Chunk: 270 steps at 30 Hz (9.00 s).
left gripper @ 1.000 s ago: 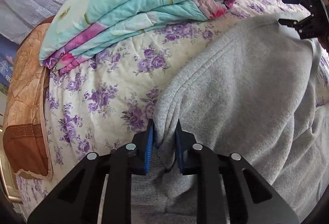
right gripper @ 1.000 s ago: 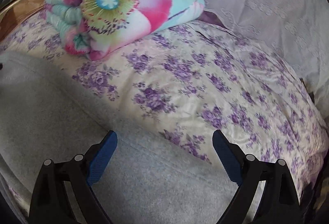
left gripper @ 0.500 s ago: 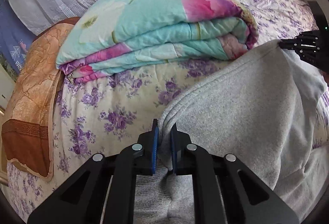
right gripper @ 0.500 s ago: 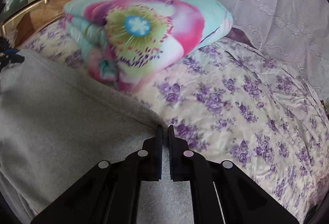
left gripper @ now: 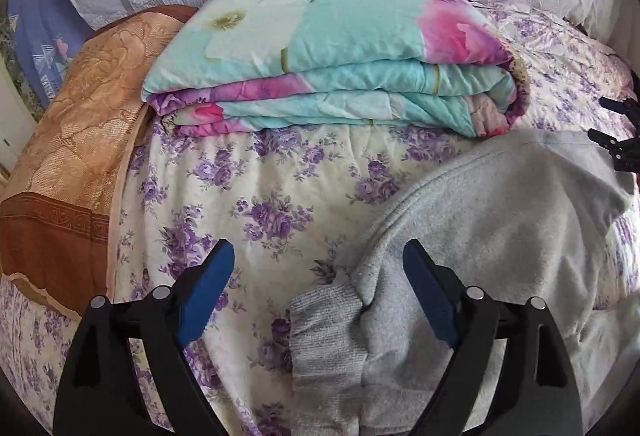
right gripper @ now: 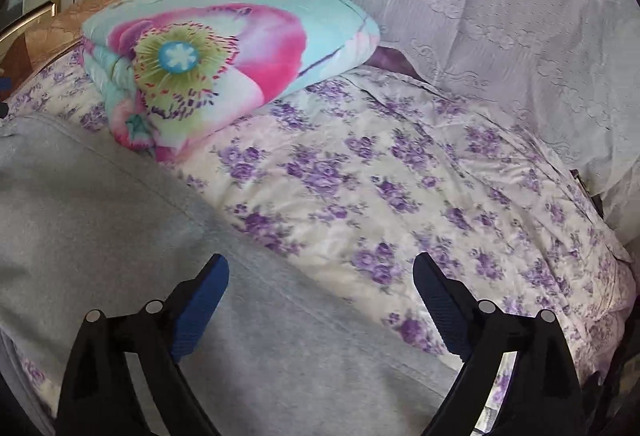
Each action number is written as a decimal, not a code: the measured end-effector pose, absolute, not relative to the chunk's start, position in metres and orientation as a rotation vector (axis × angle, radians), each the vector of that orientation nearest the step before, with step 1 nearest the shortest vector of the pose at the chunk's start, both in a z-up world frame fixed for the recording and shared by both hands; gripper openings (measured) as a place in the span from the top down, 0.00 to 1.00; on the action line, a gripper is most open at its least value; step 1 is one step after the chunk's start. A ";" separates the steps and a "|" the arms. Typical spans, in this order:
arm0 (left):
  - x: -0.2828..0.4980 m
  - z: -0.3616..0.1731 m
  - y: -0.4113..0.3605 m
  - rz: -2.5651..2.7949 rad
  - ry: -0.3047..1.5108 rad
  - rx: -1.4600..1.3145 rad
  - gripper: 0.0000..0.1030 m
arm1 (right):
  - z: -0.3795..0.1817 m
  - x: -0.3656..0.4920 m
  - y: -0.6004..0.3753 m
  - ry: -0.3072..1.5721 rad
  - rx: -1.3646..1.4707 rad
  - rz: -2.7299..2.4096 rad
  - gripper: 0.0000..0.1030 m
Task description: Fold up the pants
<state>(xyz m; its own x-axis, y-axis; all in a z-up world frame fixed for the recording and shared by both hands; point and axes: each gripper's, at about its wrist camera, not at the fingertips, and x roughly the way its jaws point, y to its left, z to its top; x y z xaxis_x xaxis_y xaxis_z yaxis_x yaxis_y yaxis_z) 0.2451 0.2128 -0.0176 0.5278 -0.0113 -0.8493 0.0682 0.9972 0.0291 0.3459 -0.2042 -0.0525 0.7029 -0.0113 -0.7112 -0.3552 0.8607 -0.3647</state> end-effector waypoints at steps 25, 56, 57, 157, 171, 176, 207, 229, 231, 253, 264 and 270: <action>0.240 -0.017 0.202 0.015 0.988 0.089 0.12 | -0.031 0.312 -0.292 0.815 -0.149 0.112 0.17; 0.191 -0.081 0.128 0.142 1.145 0.129 0.04 | -0.108 0.243 -0.337 1.097 0.248 -0.004 0.71; 0.187 -0.075 0.129 0.141 1.141 0.124 0.04 | -0.100 0.229 -0.353 1.105 0.300 -0.062 0.82; 0.047 -0.024 0.229 0.190 1.119 -0.359 0.04 | -0.041 0.083 -0.281 0.838 -0.077 -0.032 0.11; 0.081 -0.077 0.205 0.289 1.203 -0.226 0.04 | -0.101 0.165 -0.211 1.000 -0.452 -0.094 0.71; 0.083 -0.074 0.205 0.266 1.215 -0.200 0.04 | -0.016 0.060 -0.295 0.782 -0.120 -0.060 0.72; 0.035 -0.033 0.214 0.282 1.193 -0.238 0.04 | -0.056 -0.031 -0.287 0.591 0.078 0.117 0.14; 0.075 -0.040 0.192 0.287 1.183 -0.217 0.66 | -0.080 -0.021 -0.287 0.652 0.085 0.197 0.10; 0.072 -0.032 0.183 0.284 1.150 -0.165 0.69 | -0.081 -0.020 -0.284 0.654 0.085 0.211 0.10; 0.017 -0.007 0.202 0.402 1.125 -0.290 0.81 | -0.107 -0.004 -0.258 0.919 0.049 0.286 0.08; 0.011 0.005 0.209 0.249 1.049 -0.224 0.32 | -0.054 -0.061 -0.323 0.692 0.170 0.172 0.04; 0.004 0.032 0.167 0.028 0.873 -0.225 0.04 | -0.044 -0.097 -0.418 0.651 0.424 -0.198 0.04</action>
